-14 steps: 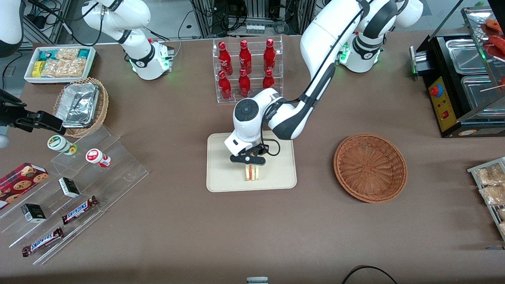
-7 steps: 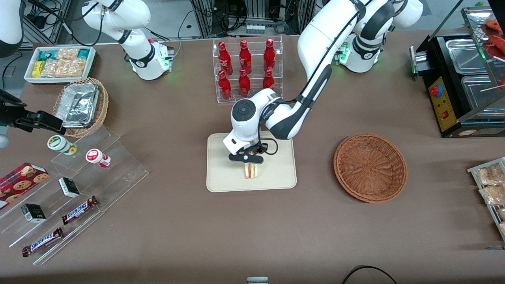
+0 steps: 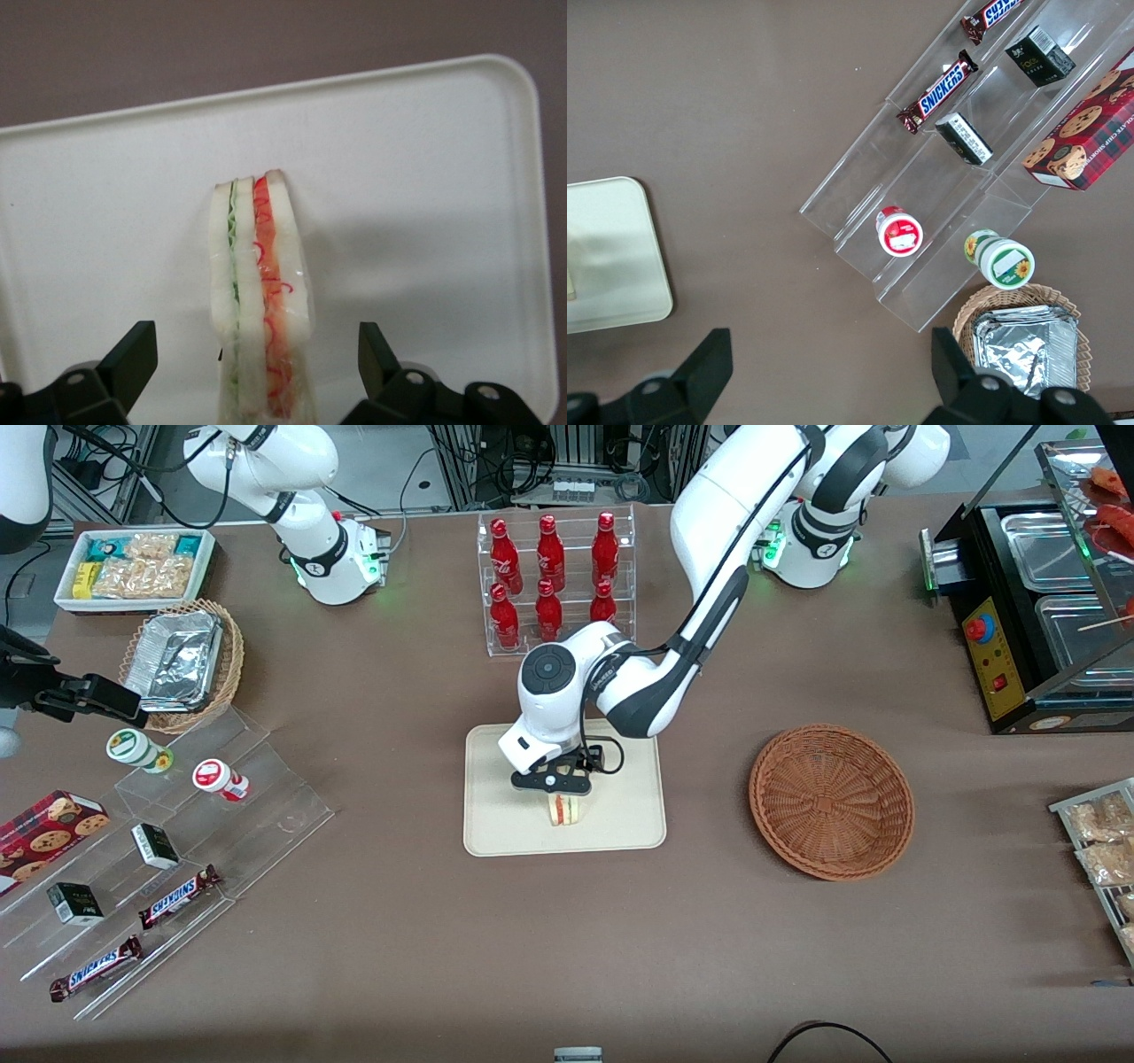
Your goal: Place sandwich from basket to tray
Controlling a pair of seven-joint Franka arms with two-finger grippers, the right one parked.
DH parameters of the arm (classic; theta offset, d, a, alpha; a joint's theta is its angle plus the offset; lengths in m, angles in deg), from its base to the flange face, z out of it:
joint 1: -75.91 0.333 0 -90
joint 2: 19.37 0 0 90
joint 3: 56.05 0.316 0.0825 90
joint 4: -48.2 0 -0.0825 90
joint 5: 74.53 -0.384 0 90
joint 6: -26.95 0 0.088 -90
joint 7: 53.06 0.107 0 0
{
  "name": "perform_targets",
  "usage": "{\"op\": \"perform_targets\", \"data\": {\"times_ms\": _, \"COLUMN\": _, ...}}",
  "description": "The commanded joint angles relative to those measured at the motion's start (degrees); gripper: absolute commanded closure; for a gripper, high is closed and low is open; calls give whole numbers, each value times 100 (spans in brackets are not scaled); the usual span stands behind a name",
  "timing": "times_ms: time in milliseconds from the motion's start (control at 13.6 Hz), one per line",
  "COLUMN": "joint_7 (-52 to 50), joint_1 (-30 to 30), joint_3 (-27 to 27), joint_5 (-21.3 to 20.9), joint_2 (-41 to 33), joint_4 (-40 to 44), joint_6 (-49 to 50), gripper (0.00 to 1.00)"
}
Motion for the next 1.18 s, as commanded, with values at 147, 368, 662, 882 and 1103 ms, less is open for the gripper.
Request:
{"op": "perform_targets", "data": {"times_ms": 147, "joint_7": -136, "joint_1": -11, "joint_3": 85, "joint_5": -36, "joint_2": -791, "joint_4": -44, "joint_6": 419, "gripper": 0}}
{"op": "perform_targets", "data": {"times_ms": 368, "joint_7": -111, "joint_1": 348, "joint_3": 138, "joint_5": -28, "joint_2": -1424, "joint_4": -123, "joint_6": 1113, "gripper": 0}}
{"op": "perform_targets", "data": {"times_ms": 662, "joint_7": 222, "joint_1": 1016, "joint_3": 138, "joint_5": -19, "joint_2": -2215, "joint_4": -421, "joint_6": 1843, "gripper": 0}}
{"op": "perform_targets", "data": {"times_ms": 882, "joint_7": 687, "joint_1": 1552, "joint_3": 129, "joint_5": 208, "joint_2": -2619, "joint_4": -448, "joint_6": 2344, "gripper": 0}}
{"op": "perform_targets", "data": {"times_ms": 1103, "joint_7": 1645, "joint_1": 2159, "joint_3": 138, "joint_5": 368, "joint_2": -3015, "joint_4": -457, "joint_6": 2924, "gripper": 0}}
